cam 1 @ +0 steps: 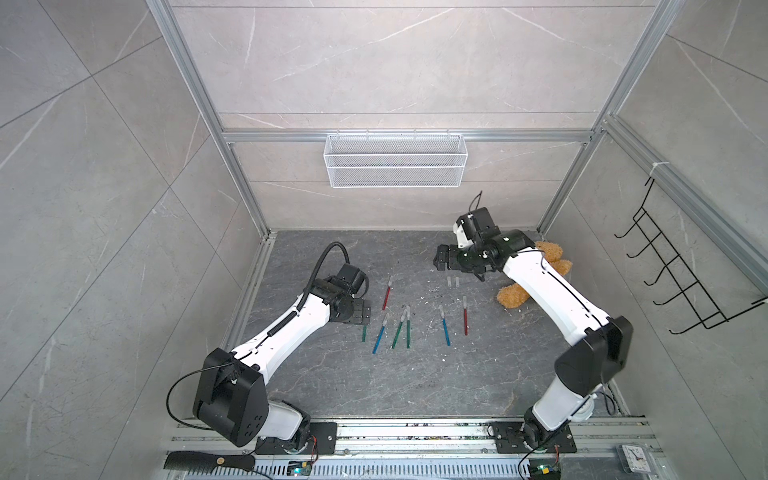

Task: Remove protective caps from carving knives
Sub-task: Pick up the carving knife from the center of the board.

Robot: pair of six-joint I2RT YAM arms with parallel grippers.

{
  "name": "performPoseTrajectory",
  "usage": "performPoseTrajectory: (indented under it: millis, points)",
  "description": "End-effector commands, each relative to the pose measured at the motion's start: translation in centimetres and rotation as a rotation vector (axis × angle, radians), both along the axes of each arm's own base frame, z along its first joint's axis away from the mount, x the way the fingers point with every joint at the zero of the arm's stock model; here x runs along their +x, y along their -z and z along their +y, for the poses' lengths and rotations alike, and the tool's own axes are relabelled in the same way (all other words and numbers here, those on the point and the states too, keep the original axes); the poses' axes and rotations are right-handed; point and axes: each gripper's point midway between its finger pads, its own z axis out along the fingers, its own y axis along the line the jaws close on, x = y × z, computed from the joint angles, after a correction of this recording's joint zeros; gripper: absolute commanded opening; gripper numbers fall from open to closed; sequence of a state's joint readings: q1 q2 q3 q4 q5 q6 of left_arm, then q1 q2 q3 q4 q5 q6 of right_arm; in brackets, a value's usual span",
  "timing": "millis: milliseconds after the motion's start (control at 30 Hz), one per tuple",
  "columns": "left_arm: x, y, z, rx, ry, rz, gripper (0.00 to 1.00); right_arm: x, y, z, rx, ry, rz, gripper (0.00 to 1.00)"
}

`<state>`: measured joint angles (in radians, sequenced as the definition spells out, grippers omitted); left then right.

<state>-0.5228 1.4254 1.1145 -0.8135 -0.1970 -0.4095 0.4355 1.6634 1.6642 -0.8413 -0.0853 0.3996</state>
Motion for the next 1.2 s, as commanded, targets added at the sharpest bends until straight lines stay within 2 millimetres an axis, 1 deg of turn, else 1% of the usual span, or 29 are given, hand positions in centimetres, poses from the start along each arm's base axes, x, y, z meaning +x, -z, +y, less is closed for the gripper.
performPoseTrajectory:
  millis: [0, 67, 133, 200, 267, 333, 500, 667, 733, 900, 1167]
  points:
    - [-0.6, 0.1, -0.5, -0.045, -0.045, 0.049, 0.98, -1.4, -1.3, 2.8, 0.192, -0.090, -0.042, 0.98]
    - [-0.7, 0.8, -0.5, -0.045, -0.063, 0.070, 0.97, -2.7, -1.1, 3.5, 0.256, -0.131, -0.045, 0.98]
    - [-0.7, 1.3, -0.7, -0.061, -0.077, 0.092, 0.96, -3.5, -0.9, 3.9, 0.302, -0.160, -0.065, 0.99]
    - [-0.5, 1.7, -1.0, -0.074, -0.092, 0.106, 0.96, -4.0, -0.3, 4.2, 0.323, -0.181, -0.076, 1.00]
    - [-0.3, 2.2, -1.3, -0.083, -0.108, 0.126, 0.94, -4.3, 0.6, 4.4, 0.332, -0.189, -0.079, 1.00]
    - [0.0, 2.7, -1.3, -0.074, -0.121, 0.142, 0.92, -4.6, 1.6, 5.1, 0.351, -0.212, -0.078, 0.99]
    - [0.5, 4.5, -1.1, -0.039, -0.148, 0.190, 0.84, -5.4, 4.3, 6.7, 0.352, -0.258, -0.066, 0.99]
    - [1.1, 6.0, -1.8, -0.058, -0.168, 0.209, 0.74, -5.4, 6.0, 7.2, 0.329, -0.256, -0.057, 0.99]
    - [1.3, 6.8, -2.1, -0.057, -0.176, 0.227, 0.69, -5.3, 6.7, 7.3, 0.323, -0.254, -0.045, 0.99]
    - [1.2, 8.6, -2.7, -0.069, -0.179, 0.272, 0.59, -5.4, 8.0, 7.5, 0.317, -0.247, -0.031, 0.98]
    - [1.2, 10.4, -3.9, -0.085, -0.170, 0.303, 0.57, -5.5, 8.3, 7.9, 0.309, -0.252, -0.034, 0.98]
